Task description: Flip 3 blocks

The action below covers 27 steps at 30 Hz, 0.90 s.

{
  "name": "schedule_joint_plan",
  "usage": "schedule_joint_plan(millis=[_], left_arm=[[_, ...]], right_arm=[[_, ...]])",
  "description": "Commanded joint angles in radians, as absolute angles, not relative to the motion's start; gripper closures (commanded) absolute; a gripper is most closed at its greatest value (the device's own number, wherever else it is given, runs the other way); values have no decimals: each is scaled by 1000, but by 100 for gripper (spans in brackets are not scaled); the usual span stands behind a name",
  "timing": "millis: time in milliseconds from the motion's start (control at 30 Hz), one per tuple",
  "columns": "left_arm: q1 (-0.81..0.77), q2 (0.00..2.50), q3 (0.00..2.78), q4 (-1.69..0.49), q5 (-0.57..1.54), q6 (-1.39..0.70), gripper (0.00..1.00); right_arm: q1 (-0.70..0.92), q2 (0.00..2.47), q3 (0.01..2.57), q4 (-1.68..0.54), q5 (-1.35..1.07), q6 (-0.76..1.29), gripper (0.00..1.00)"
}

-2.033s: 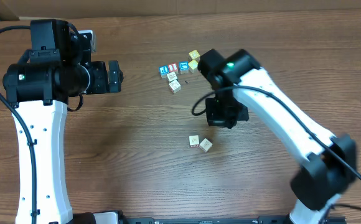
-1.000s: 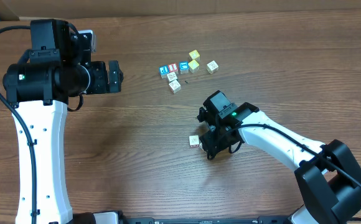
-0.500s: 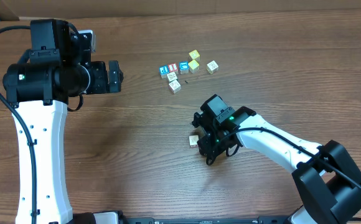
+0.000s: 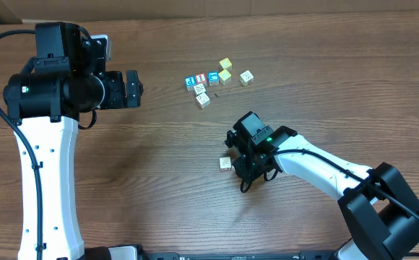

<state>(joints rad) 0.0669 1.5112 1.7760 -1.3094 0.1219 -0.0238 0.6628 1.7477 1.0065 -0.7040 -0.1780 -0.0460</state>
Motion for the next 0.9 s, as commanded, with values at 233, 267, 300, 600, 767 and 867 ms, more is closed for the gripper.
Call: schedule_joint_plan(millis=[233,267,300,600,767,867], left_arm=[[67,1511,1800,-1305,120,-33,0],[67,1511,1800,-1305,120,-33,0],[67,1511,1800,-1305,120,-33,0],[67,1511,1800,-1305,120,-33,0],[67,1511,1800,-1305,120,-33,0],[67,1511,1800,-1305,120,-34,0]], right_arm=[[663,1745,1001,-701,-157,-26,61],[658,1745,1001,-701,-157,-22,62],[652,1745,1001,-700,-157,-22,62],[545,1745,1001,-694,-159,30,48],[537,1745,1001,-678,-158,29,24],[539,1745,1001,-648,-158,25,20]])
